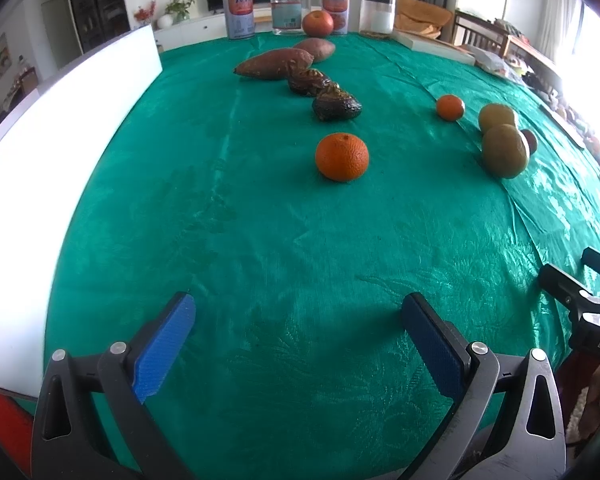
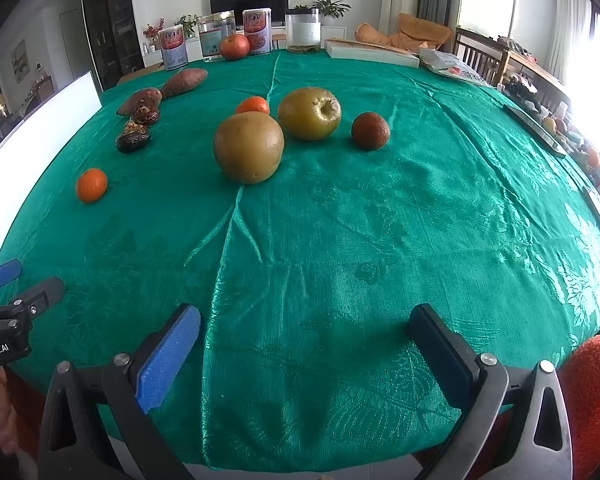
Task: Organize fruits
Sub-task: 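Move both tools over the green tablecloth toward the fruits, then grasp the tangerine with the left tool while the right tool grasps the yellow pear, then carry both fruits over the white box and open both tools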
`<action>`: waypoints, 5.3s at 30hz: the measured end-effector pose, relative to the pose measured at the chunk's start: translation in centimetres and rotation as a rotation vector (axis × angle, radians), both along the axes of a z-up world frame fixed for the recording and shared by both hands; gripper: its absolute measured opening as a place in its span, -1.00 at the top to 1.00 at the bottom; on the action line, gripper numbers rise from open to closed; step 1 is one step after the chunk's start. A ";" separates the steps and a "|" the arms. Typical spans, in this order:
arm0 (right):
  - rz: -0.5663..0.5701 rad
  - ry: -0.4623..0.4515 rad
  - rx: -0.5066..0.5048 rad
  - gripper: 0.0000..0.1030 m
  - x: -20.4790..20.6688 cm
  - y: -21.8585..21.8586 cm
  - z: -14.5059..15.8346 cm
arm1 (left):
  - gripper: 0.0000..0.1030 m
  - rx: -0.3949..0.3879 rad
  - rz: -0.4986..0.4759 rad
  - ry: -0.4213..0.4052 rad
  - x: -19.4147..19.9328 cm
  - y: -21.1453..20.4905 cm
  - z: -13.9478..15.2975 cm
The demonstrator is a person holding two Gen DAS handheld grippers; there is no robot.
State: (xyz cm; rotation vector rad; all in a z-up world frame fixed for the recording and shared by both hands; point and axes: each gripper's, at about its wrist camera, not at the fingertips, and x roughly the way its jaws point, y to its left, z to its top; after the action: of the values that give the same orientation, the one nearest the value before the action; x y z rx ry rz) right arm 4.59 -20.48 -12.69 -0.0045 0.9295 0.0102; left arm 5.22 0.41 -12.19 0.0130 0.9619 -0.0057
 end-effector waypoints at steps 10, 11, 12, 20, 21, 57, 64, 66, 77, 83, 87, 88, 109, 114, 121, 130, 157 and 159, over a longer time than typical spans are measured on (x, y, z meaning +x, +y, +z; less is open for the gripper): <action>-0.003 -0.004 0.001 -1.00 0.0 0.0 0.0 | -0.99 0.001 -0.003 0.002 0.0 0.0 -0.1; -0.003 -0.004 0.001 -1.00 0.0 0.0 0.0 | -0.99 0.001 -0.003 0.002 0.0 0.0 -0.1; -0.003 -0.004 0.001 -1.00 0.0 0.0 0.0 | -0.99 0.001 -0.003 0.002 0.0 0.0 -0.1; -0.003 -0.004 0.001 -1.00 0.0 0.0 0.0 | -0.99 0.002 -0.003 0.002 0.0 0.0 -0.1; -0.003 -0.004 0.001 -1.00 0.0 0.0 0.0 | -0.99 0.002 -0.003 0.002 0.0 0.0 -0.1; -0.003 -0.003 0.001 -1.00 -0.1 0.0 -0.1 | -0.99 0.003 0.000 0.003 0.0 -0.1 0.0; -0.012 0.002 0.003 -1.00 0.0 -0.1 0.0 | -0.99 0.003 0.001 0.007 0.0 0.0 -0.1; -0.016 0.000 0.002 -1.00 -0.1 -0.1 0.0 | -0.99 0.001 -0.003 -0.005 -0.1 0.0 -0.1; -0.008 0.000 0.007 -1.00 -0.2 -0.1 0.1 | -0.99 -0.093 -0.116 -0.024 4.1 -0.4 1.8; -0.072 -0.059 0.153 -1.00 1.1 -5.6 2.8 | -0.22 0.033 -0.163 -0.050 7.8 -2.8 2.2; -0.020 -0.052 0.054 -0.95 5.1 -9.4 4.6 | 0.34 -0.014 -0.160 -0.024 8.1 -2.0 1.9; 0.026 -0.048 0.059 -0.77 5.9 -9.8 4.9 | 0.35 -0.017 -0.149 -0.027 8.0 -1.6 2.0; 0.511 0.344 -0.043 0.08 21.6 0.0 4.8 | 0.37 -0.179 -0.051 -0.086 3.1 5.2 9.1; 0.528 0.420 -0.152 -0.03 21.6 1.2 4.2 | 0.37 -0.212 0.006 -0.094 2.6 7.6 9.7; 0.494 0.487 -0.218 -0.01 22.2 1.7 2.7 | 0.37 -0.227 0.032 -0.078 2.0 8.8 9.5; 0.577 0.260 0.033 0.00 18.5 9.3 13.1 | 0.37 -0.218 0.154 -0.161 0.5 15.6 15.4; 0.832 -0.043 0.292 -0.61 6.4 28.7 16.6 | -0.70 -0.043 0.486 -0.172 -3.0 24.1 13.5; 0.773 -0.103 0.218 -0.62 5.2 23.9 15.1 | -0.81 -0.054 0.438 -0.225 -2.2 22.4 14.1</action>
State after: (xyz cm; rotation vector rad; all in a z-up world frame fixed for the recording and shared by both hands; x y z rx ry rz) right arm 9.75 3.42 2.45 -0.1602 0.7724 0.8201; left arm 3.03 22.80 1.94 -0.2421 0.7237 0.3671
